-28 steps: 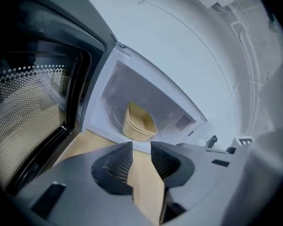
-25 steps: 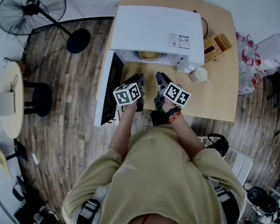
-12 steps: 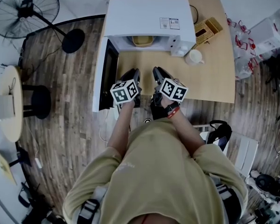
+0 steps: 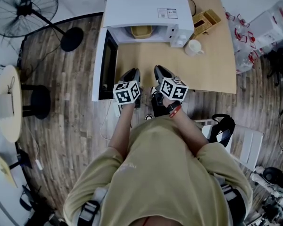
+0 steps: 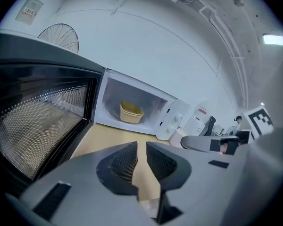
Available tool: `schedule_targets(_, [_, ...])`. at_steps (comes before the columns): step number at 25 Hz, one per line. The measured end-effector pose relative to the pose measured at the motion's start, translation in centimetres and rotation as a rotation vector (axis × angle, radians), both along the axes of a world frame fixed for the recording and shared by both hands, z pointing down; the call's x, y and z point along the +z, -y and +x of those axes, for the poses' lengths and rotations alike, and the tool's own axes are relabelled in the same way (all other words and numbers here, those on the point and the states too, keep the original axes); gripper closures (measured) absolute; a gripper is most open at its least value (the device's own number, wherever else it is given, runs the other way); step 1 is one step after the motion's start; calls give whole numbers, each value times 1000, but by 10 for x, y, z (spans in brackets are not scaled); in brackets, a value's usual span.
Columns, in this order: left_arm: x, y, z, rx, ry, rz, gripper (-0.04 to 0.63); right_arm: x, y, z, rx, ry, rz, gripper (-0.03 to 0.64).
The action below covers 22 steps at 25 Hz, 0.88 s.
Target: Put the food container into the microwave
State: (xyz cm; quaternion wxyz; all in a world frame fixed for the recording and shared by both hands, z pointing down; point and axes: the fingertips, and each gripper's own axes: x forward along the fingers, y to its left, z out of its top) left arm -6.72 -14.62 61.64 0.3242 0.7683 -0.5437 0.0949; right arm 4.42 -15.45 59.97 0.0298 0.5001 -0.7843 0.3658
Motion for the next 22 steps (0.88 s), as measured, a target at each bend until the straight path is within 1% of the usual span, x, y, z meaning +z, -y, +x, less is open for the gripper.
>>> schedule_targets(4, [1,-15,1,13,23,10,528,2,-14,3,-3,-65,7,549])
schedule_targets(9, [-2,-30,-3,8,49,27,535,-1,-31,0,-13,-106,22,557])
schedule_targets(16, [-4,-51,-4,6,57,34,546,-1,-56,7,3,-135,34,571])
schedule_targets(22, [-7,-63,-2,9,68,56,563,-1,-73,12,10,-163,48,584])
